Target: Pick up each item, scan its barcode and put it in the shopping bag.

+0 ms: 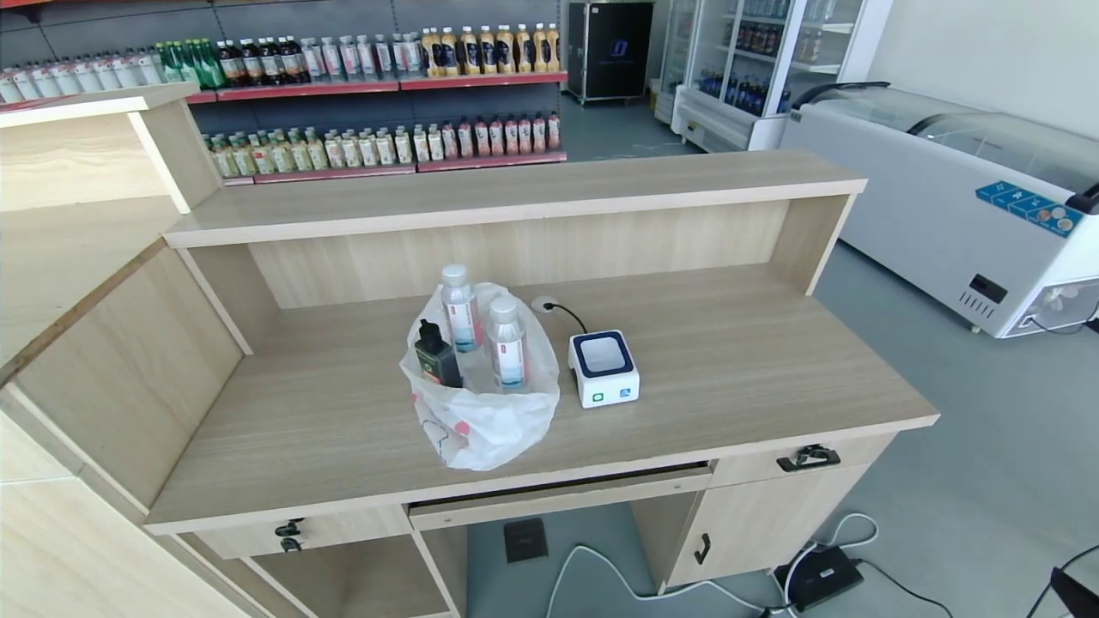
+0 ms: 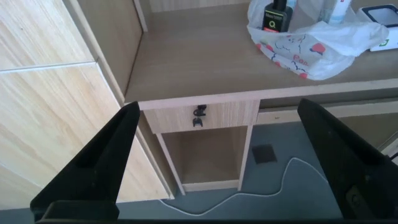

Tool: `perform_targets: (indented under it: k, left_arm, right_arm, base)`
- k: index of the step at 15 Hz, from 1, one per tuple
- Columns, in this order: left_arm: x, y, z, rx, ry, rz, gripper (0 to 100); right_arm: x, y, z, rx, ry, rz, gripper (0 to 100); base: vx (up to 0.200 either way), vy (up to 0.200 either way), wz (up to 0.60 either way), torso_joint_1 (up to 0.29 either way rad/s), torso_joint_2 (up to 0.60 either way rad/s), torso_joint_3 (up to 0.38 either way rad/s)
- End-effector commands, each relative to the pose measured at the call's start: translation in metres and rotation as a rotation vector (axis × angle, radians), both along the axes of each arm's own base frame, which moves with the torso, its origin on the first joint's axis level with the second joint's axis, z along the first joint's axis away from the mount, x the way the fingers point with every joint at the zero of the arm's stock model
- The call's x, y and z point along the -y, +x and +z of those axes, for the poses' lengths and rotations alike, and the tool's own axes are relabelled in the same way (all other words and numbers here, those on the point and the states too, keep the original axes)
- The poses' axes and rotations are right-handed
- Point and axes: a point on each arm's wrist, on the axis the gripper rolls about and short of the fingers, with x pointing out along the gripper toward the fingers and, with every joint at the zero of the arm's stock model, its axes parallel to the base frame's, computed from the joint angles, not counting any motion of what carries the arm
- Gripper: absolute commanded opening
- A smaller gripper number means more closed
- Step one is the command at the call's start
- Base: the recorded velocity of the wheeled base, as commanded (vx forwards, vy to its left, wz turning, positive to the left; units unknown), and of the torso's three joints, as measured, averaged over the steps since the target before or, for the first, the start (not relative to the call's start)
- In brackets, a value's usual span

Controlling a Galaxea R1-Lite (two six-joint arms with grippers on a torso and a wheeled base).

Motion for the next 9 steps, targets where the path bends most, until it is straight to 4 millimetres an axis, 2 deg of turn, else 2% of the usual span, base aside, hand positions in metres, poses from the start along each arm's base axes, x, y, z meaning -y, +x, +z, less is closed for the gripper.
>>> perform_targets:
  k: [1, 9]
  left_arm:
    - [0.0, 0.0, 0.0, 0.0, 0.0, 0.002, 100]
    - [0.0, 0.0, 0.0, 0.0, 0.0, 0.002, 100]
  right_arm:
    - [-0.0117, -0.0547, -0.0421, 0.167, 0.024, 0.047, 100]
    - [-0.011, -0.0549, -0.0419, 0.197, 0.036, 0.067, 100]
  base:
    - [0.0, 0.0, 0.0, 0.0, 0.0, 0.0]
    - [0.0, 0.0, 0.0, 0.0, 0.0, 0.0]
